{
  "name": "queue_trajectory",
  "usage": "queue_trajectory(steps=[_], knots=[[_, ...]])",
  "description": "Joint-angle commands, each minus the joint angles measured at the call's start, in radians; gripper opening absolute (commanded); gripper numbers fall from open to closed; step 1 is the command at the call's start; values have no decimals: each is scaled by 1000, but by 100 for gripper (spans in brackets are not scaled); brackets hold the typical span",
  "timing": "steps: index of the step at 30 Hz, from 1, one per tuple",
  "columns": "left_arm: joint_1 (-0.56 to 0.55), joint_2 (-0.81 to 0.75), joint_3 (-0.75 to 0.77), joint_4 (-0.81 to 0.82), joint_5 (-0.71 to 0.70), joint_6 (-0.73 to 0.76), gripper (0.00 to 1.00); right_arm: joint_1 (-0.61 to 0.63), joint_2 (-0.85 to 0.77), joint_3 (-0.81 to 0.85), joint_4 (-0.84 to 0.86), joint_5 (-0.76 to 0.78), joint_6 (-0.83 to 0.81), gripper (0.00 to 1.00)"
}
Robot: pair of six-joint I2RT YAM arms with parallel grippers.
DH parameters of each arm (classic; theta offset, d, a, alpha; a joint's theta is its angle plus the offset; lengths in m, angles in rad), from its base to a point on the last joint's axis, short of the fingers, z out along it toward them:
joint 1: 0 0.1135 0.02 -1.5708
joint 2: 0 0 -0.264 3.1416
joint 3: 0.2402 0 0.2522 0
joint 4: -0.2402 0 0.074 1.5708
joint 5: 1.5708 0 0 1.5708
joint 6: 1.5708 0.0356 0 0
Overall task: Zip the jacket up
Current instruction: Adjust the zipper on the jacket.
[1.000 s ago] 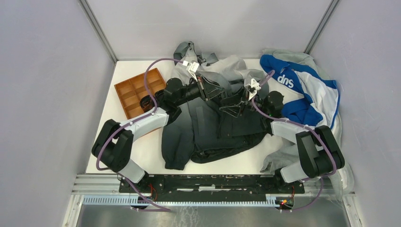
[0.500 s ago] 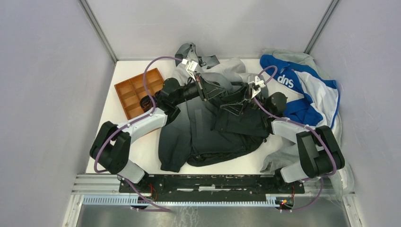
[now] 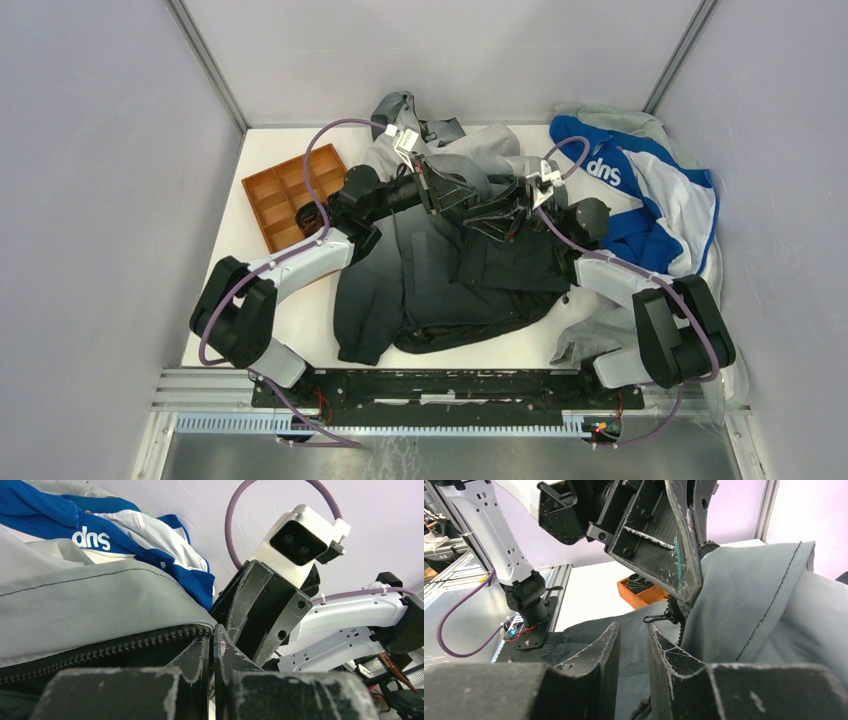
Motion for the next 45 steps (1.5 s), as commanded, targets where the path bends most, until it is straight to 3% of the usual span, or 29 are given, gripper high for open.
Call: queue_trajectory(steps=[1,6,13,21,29,37,45], knots=[[1,-17,5,64,28,-17,2,3,-46,-5,-5,0,-30,30],[2,-21,8,64,27,-20,2,3,-85,-4,-257,71,-188,31],[3,-24,7,66,32,-23,2,12,-74,7,-278,121,-168,36],[3,-30,-1,72,30,-29,2,29,-52,9,-195,145,-83,36],[4,-32,0,75,33,-31,2,31,-49,24,-215,189,-62,40],[3,-33,-1,79,40,-37,2,31,-34,14,-38,175,48,40],[2,-29,0,89,40,-43,2,32,-30,16,-4,170,71,36]])
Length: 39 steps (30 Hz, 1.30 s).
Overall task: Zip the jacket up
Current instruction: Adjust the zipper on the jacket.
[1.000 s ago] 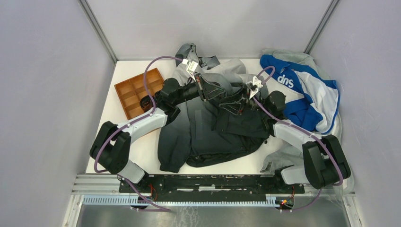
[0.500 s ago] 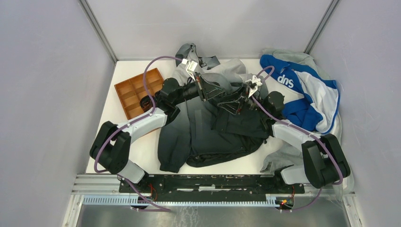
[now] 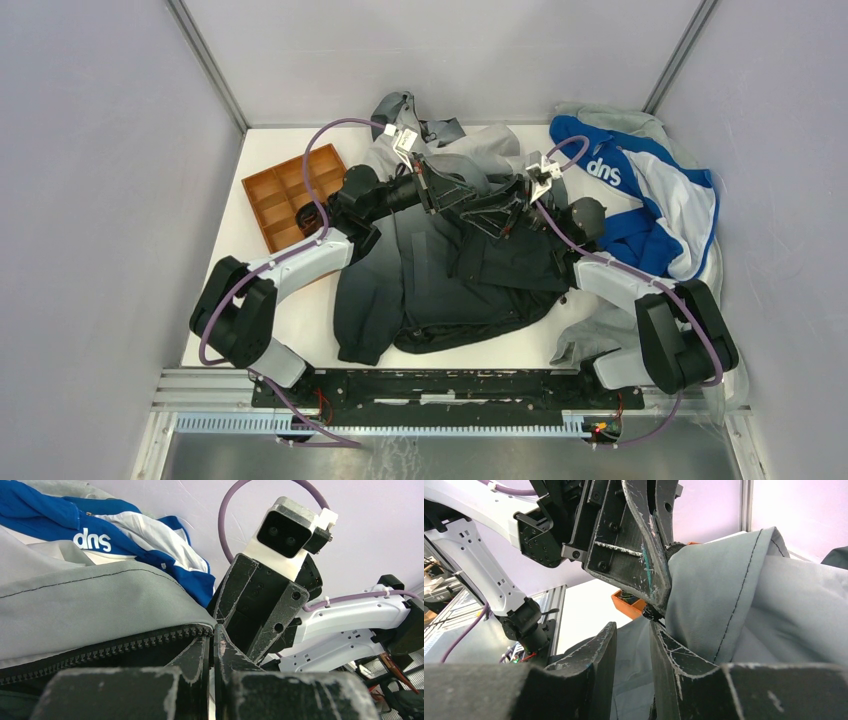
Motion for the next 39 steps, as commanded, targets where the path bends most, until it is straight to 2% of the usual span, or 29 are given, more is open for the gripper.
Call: queue_trajectory(steps=[1,9,15,23,27,28,32,39], knots=[[-2,-29,3,82,36,-42,2,3,2,19,83,18,25,35],[-2,-23,6,86,39,-47,2,5,-6,7,81,20,14,30],[-2,-24,6,86,38,-48,2,15,0,28,-1,50,-19,20],[-3,-26,7,86,36,-47,2,16,2,45,-67,65,-37,1],[-2,-26,7,85,36,-44,2,16,-7,38,-93,26,-65,0],[-2,-26,7,85,36,-42,2,16,-11,35,-103,10,-82,3],[-2,-29,4,84,36,-42,2,15,-34,11,-183,-5,-168,31],[-3,-33,4,83,39,-44,2,15,-14,14,-112,6,-191,52]])
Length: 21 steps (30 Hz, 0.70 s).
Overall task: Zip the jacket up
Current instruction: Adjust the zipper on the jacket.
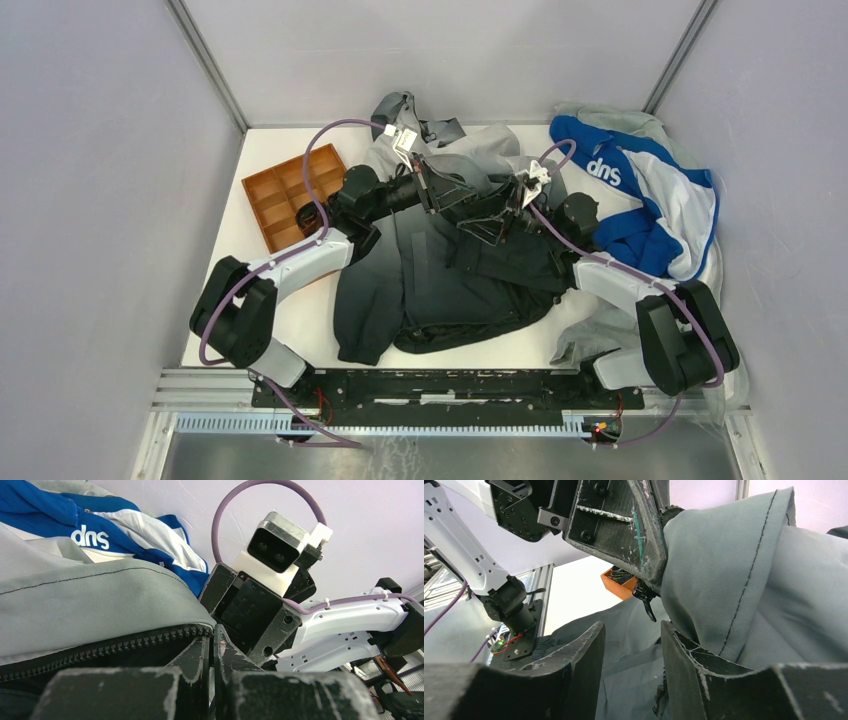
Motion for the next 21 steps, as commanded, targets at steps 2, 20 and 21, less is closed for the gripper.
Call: queue_trajectory(steps=[2,20,21], knots=[[-2,-35,6,83,40,-23,2,1,6,17,85,11,-42,53],[-1,-34,-2,86,39,-22,2,2,37,38,303,-5,57,25],[-1,-34,0,86,38,-22,2,1,39,38,293,-6,55,23]])
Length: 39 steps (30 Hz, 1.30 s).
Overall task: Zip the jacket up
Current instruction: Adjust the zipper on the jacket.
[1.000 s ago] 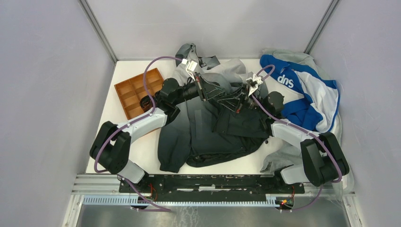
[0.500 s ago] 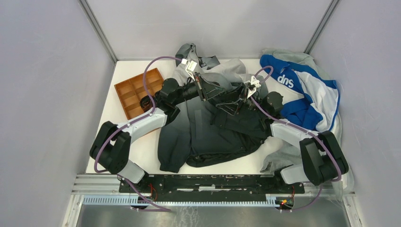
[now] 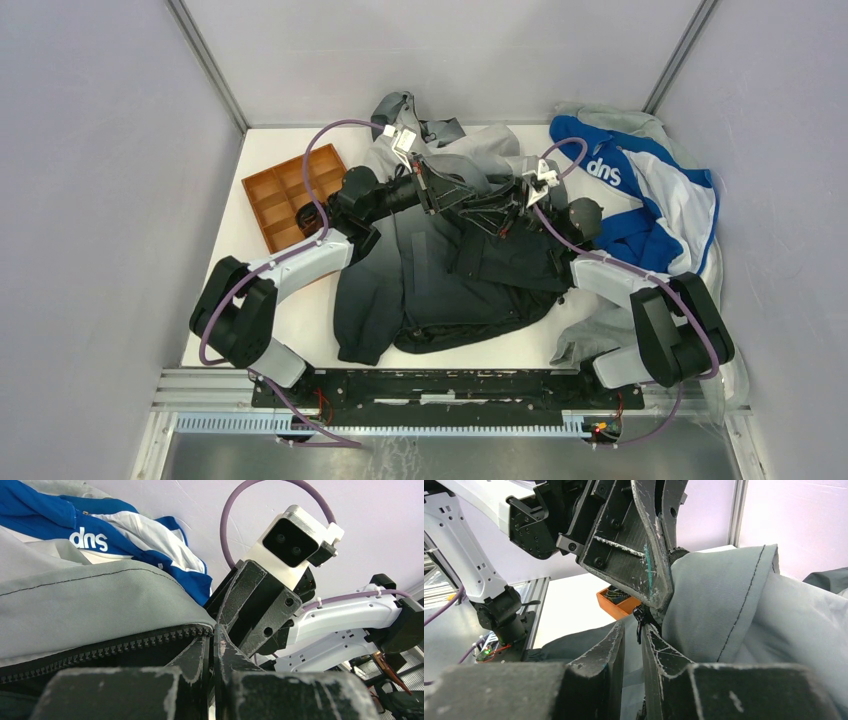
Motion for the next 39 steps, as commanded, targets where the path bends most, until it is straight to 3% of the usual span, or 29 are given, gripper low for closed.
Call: queue_trajectory(steps=[1,7,19,27,39], knots=[[-3,-32,8,69,38,-21,2,2,-4,38,66,-2,19,20],[-3,-35,7,69,38,-17,2,2,-10,42,-7,3,14,0],[-3,-18,9,122,-21,78,2,15,-77,-28,-219,-20,135,0],[-4,28,31,201,-49,80,2,17,-94,-120,-228,-18,269,0],[3,95,92,289,-112,63,2,16,-159,-273,-322,7,312,0]])
